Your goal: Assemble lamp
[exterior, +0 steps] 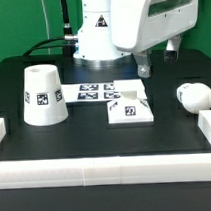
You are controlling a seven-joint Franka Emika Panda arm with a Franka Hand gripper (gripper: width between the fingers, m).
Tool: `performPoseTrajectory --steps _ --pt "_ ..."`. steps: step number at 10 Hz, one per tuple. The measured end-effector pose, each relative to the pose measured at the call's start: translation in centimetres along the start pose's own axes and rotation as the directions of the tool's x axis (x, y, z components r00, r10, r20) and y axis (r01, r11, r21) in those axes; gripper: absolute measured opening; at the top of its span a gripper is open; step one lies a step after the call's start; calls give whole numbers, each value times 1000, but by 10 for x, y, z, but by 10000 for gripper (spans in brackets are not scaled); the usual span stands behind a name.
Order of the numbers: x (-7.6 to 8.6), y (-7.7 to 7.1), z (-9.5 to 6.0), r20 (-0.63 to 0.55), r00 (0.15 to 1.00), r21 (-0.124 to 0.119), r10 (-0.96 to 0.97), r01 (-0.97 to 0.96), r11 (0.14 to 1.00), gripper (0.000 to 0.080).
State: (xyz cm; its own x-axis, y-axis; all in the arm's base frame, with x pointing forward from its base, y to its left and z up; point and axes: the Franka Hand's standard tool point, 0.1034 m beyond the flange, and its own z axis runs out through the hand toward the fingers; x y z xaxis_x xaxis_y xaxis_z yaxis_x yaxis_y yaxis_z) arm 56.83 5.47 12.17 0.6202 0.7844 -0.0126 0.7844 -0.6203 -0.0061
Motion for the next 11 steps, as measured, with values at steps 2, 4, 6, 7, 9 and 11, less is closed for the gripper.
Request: performPoseTrajectory --steps 2,4,6,7,9,11 --pt "0 0 0 0 1000 0 0 0 1000 700" --pt "0 0 0 0 1000 0 0 0 1000 700" --pt "-11 -3 2 0 1000 -2 15 -15 1000 700" --pt "-30 -11 3 8 999 -2 43 -43 999 700" --pt "-48 -23 8 3 996 -11 90 -90 996 700" --pt "-46 -23 9 0 983 -10 185 -185 983 700"
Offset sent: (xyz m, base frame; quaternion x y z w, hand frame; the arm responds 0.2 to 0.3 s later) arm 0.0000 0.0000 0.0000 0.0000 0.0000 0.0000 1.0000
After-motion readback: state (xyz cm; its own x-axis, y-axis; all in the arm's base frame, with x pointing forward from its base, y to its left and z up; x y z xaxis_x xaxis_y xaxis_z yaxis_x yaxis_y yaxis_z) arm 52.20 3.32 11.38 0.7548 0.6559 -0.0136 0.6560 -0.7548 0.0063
